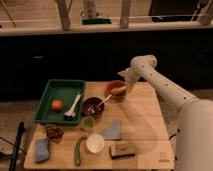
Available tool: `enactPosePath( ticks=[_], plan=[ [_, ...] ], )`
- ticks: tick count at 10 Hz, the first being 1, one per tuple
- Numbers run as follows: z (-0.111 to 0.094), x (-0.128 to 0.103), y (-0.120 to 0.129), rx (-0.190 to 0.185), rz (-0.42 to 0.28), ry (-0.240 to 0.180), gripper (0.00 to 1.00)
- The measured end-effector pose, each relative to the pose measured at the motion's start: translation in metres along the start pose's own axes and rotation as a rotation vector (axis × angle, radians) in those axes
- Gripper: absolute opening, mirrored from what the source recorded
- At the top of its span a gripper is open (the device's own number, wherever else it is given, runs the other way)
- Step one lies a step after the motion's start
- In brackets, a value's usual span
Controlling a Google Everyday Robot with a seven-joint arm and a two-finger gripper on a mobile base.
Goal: Place banana in red bowl
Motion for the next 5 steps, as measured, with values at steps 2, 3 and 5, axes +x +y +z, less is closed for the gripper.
enactPosePath(
  ticks=[2, 3, 5],
  plan=[
    [0.0006, 0.0, 0.0004, -0.001, 0.001, -0.001, 0.8],
    [0.0007, 0.0002, 0.0007, -0.001, 0.001, 0.0, 0.8],
    [0.0007, 0.0002, 0.0006, -0.001, 0.001, -0.001, 0.8]
  ],
)
